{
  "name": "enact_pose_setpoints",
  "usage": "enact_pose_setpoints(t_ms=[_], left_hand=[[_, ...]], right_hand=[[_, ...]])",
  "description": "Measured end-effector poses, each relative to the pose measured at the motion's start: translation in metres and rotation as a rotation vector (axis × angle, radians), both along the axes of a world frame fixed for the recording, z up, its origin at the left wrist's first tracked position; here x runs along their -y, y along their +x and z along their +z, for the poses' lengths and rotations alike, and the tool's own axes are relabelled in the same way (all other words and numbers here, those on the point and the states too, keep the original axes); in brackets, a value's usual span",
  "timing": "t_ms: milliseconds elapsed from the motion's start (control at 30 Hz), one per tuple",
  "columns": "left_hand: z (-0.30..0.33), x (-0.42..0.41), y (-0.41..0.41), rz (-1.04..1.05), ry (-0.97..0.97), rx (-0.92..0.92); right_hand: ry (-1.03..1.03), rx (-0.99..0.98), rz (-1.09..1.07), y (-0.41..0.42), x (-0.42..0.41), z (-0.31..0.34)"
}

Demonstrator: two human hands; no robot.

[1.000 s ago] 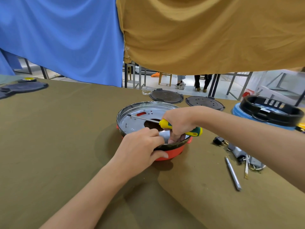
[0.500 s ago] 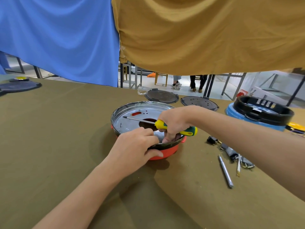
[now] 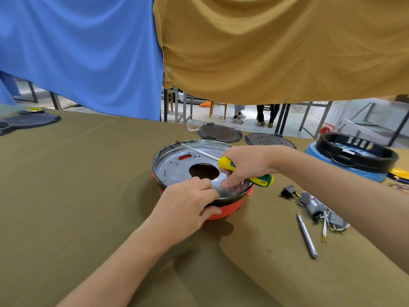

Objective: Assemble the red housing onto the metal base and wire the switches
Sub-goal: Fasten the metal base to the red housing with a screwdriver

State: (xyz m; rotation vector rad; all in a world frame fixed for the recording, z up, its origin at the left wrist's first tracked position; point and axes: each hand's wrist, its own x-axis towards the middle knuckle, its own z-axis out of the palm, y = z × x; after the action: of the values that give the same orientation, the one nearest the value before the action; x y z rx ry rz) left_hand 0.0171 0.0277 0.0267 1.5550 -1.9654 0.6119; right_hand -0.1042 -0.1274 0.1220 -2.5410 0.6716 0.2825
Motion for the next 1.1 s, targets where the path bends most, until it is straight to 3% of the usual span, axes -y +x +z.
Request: enact_pose_setpoints(t_ms=[167,333,467,533,667,1100], left_hand=[[0.002,-0.001,0.000,-0.011,0.005,0.084],[0.006,-0.003,-0.002,0.000,-0.019,0.194],[0.011,-0.004,0.003,0.031,-0.059,0.290],[0.011,-0.002,0.006,0.062,-0.093,0.344],[0.007,0.003,0.014,0.109,-0.176,0.415],[-0.003,0.016,0.018,0.182,-0.258,0.527]], right_hand=[[-0.179,0.228,-0.059,-0.025,0.000,0.009],[-0.109,0.174,-0.149,-0.059,-0.006,0.008],[-0.010,0.375,-0.179,-0.084,-0.018,0.000],[-0.093,0.416,-0.170,-0.097,-0.025,-0.006],[-0.343,0.402,-0.190,-0.116,-0.036,-0.026],[-0.537,0.283,-0.264,-0.121,-0.043,-0.055]])
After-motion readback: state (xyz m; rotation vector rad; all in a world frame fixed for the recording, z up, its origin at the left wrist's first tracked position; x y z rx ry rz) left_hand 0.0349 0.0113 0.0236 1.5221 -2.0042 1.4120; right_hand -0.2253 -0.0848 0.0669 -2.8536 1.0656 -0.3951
